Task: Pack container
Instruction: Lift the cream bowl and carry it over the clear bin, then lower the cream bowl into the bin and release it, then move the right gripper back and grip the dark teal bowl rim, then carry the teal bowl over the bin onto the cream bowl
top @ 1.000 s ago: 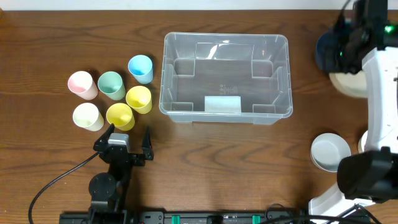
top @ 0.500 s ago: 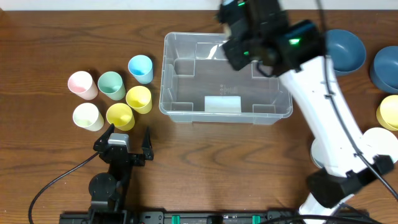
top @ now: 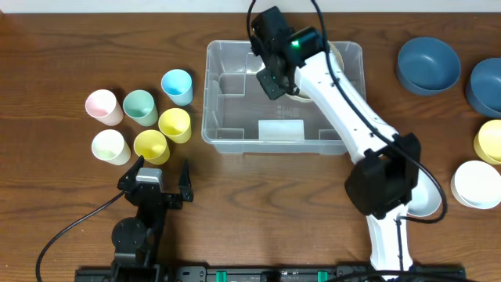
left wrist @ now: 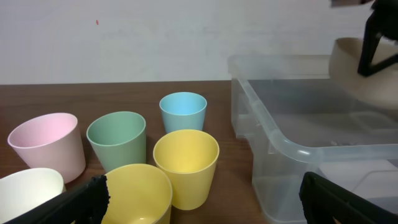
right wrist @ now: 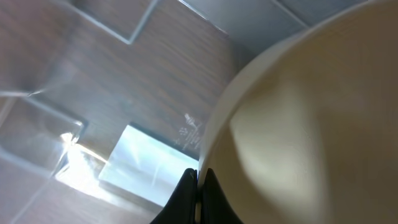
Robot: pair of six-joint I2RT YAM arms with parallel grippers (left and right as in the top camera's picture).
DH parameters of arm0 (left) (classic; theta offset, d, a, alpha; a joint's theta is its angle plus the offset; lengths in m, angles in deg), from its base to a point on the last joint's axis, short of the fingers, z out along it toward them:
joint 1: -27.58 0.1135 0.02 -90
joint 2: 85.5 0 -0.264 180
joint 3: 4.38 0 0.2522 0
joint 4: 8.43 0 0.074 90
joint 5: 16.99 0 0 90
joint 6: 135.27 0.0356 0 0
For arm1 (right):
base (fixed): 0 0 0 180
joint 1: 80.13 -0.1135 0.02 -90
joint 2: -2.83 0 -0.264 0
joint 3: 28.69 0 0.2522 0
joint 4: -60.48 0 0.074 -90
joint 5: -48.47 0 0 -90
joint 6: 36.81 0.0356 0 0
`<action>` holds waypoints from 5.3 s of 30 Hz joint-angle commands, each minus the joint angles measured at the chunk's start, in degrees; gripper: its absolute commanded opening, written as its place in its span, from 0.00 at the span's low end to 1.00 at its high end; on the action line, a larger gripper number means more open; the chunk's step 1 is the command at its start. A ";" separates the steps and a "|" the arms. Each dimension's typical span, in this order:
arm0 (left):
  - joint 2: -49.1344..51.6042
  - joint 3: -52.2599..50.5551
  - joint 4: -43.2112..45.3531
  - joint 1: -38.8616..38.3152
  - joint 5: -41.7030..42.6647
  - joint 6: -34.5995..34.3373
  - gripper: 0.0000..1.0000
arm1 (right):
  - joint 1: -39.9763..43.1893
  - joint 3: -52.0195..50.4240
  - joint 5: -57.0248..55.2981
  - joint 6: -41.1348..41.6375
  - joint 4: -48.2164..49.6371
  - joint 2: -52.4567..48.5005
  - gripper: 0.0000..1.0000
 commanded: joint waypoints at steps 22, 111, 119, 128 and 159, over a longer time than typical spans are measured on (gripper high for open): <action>-0.35 -1.09 -1.86 0.35 0.68 0.74 0.98 | 2.36 0.59 -5.11 3.02 -0.50 -4.72 0.01; -0.35 -1.09 -1.86 0.35 0.68 0.74 0.98 | 40.02 0.72 0.07 0.04 8.09 -12.98 0.57; -0.35 -1.09 -1.86 0.35 0.68 0.74 0.98 | 40.06 0.68 0.37 -0.20 8.87 -13.18 0.37; -0.35 -1.09 -1.86 0.35 0.68 0.74 0.98 | 40.06 0.66 0.20 -0.17 8.22 -13.18 0.04; -0.35 -1.09 -1.86 0.35 0.68 0.74 0.98 | 25.86 0.76 10.08 -1.07 1.14 19.76 0.01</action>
